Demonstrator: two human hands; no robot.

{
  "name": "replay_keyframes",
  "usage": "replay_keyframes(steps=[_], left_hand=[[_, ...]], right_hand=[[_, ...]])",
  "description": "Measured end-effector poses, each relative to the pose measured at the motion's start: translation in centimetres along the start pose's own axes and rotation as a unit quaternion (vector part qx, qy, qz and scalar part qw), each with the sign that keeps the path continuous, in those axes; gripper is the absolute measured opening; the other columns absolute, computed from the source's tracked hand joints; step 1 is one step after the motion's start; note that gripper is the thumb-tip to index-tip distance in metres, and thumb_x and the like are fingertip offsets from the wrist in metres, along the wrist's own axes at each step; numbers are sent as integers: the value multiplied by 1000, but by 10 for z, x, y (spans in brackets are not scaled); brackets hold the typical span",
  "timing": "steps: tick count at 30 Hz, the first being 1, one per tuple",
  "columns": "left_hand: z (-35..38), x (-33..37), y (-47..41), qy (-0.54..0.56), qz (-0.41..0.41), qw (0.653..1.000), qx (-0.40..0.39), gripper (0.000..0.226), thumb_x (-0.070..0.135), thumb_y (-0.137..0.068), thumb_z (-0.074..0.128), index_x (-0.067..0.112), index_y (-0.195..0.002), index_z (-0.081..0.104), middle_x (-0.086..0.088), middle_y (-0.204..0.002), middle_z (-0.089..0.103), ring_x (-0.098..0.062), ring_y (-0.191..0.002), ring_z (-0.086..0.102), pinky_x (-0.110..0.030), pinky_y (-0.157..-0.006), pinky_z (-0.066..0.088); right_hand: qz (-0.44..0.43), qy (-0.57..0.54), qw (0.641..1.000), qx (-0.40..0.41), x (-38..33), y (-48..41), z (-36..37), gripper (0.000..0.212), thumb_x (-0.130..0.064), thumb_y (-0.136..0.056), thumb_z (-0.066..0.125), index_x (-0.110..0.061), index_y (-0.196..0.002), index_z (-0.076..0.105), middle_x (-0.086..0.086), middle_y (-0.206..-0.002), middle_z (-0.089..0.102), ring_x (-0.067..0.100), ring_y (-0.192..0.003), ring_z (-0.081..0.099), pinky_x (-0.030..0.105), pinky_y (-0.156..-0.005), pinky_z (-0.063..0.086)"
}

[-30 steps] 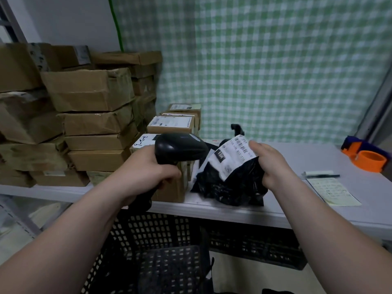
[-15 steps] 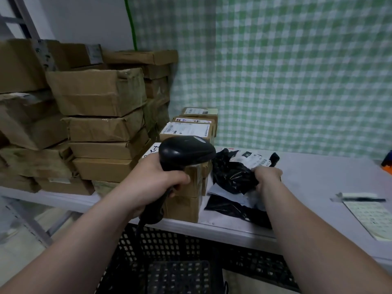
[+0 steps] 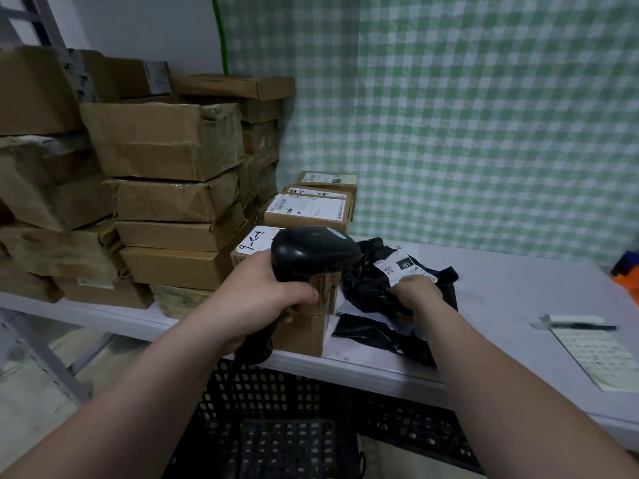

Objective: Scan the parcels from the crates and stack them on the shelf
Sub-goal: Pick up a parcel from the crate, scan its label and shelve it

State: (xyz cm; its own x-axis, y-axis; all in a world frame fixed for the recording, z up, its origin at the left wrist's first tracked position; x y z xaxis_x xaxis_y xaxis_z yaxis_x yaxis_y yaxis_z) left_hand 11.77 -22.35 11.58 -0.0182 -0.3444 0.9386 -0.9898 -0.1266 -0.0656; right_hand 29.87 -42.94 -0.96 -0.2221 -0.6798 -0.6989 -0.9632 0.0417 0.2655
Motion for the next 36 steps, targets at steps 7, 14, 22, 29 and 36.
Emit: replay_keyframes(steps=[7, 14, 22, 29, 36], left_hand=[[-21, -6, 20, 20, 2, 1000, 21, 14, -1, -76, 72, 12, -76, 65, -4, -62, 58, -20, -59, 54, -33, -56, 47], [-54, -28, 48, 43, -30, 998, 36, 15, 1, -78, 70, 2, -92, 67, -6, -66, 60, -19, -63, 56, -30, -55, 47], [-108, -85, 86, 69, -98, 991, 53, 8, 3, -81, 68, 8, -86, 64, -4, -65, 61, -12, -56, 58, -24, -52, 46], [-156, -171, 114, 57, -175, 975, 125, 7, 5, -79, 71, 8, -84, 66, -6, -62, 65, -17, -58, 60, -25, -52, 51], [-190, -272, 125, 41, -268, 945, 184, 14, 4, -80, 69, 7, -93, 65, -12, -76, 64, -20, -64, 59, -24, -56, 48]], right_hand=[[-23, 45, 998, 35, -15, 31, 1, 30, -36, -89, 50, -11, -92, 67, 11, -89, 69, 31, -93, 64, 31, -75, 51], [-15, -82, 991, 101, -23, 70, 18, 22, -23, -85, 57, -10, -67, 61, 13, -83, 64, 30, -79, 59, 30, -59, 39], [106, -191, 968, 122, 2, 120, 98, 28, -22, -95, 46, 1, -82, 56, 8, -74, 49, 24, -68, 46, 32, -59, 35], [176, -294, 939, 37, 2, 154, 214, 23, -18, -92, 54, -8, -72, 53, 5, -63, 49, 18, -52, 40, 29, -51, 32], [180, -228, 952, -94, -1, 150, 345, 24, -17, -92, 52, -9, -71, 61, 5, -59, 55, 16, -48, 42, 26, -45, 31]])
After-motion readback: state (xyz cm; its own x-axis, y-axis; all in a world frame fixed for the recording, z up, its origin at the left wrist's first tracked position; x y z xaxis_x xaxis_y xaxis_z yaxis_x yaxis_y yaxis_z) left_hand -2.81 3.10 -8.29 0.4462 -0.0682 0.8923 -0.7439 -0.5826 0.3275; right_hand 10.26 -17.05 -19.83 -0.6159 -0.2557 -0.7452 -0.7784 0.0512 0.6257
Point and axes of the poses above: each hand's wrist, its own y-axis away from the middle knuckle, its own z-axis out of the palm, x = y × z, the point moved 7 cm from there along -y, towards the middle knuckle
